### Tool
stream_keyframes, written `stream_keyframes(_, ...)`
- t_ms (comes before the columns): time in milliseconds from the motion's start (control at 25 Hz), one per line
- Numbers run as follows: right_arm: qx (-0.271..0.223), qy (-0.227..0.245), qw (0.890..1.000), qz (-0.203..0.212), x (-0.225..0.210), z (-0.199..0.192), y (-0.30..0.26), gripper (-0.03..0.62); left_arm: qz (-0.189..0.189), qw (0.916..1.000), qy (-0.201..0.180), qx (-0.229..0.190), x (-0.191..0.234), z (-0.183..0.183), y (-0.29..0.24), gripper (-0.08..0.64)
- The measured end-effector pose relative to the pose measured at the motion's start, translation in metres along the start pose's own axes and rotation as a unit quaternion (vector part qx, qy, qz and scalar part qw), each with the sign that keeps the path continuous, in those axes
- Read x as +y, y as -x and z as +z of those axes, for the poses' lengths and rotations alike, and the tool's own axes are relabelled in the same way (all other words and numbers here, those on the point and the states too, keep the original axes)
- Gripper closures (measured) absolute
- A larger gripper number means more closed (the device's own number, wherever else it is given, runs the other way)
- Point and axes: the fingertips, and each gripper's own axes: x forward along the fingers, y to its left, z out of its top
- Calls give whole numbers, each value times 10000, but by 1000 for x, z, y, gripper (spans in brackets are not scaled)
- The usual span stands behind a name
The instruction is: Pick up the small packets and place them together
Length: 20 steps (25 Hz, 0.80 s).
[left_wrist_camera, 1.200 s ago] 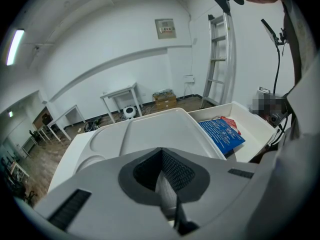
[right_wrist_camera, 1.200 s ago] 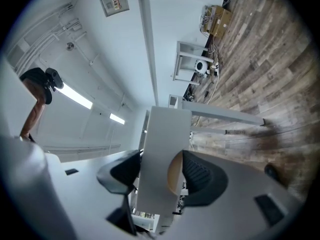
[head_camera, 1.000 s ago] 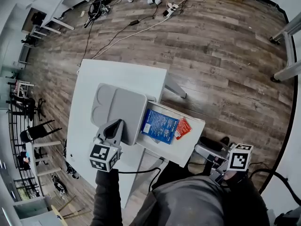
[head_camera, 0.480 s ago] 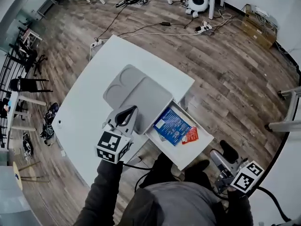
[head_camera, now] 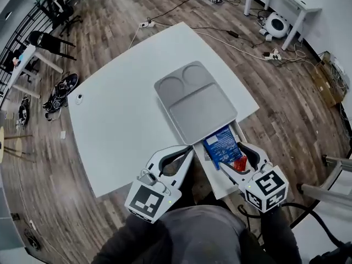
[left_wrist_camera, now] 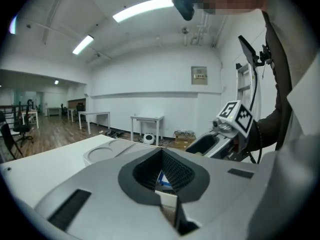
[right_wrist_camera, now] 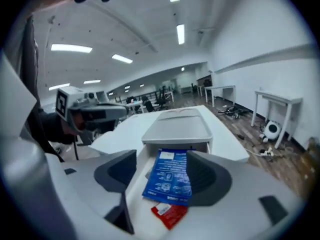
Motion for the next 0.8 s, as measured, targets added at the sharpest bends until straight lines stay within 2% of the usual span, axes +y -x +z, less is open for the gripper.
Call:
stream_keyframes(120, 749, 489, 9959, 96, -3, -11, -33, 284, 315, 9989, 341, -26, 8, -8, 23, 569)
stream_keyframes(240, 1323, 900, 9871, 87, -6, -22, -55, 282, 610, 9963, 610, 9, 21, -18, 38, 569)
stream_keyframes(440, 2375, 1524, 9592, -179, -14, -37, -72, 282, 696, 9945, 777, 46, 27, -27, 43, 569)
stream_keyframes(560, 2770, 1744, 9448, -164, -14, -45, -79, 288, 686, 9940, 852, 31, 31, -31, 39, 569)
stream_keyframes(640, 2740, 1877, 9430, -181, -12, -41, -81, 345, 672, 9936, 905, 38, 34, -33, 37, 569)
stream_keyframes(680, 2667, 1957, 9434, -251, -13, -37, -82, 438, 655, 9936, 917, 52, 35, -34, 36, 569)
stream_keyframes(720, 2607, 2032, 9432, -325, -14, -35, -82, 589, 630, 9938, 918, 69, 35, -34, 35, 569)
stream_keyframes(800, 2530, 2061, 9447, -317, -12, -36, -80, 590, 564, 9944, 884, 99, 33, -35, 35, 569)
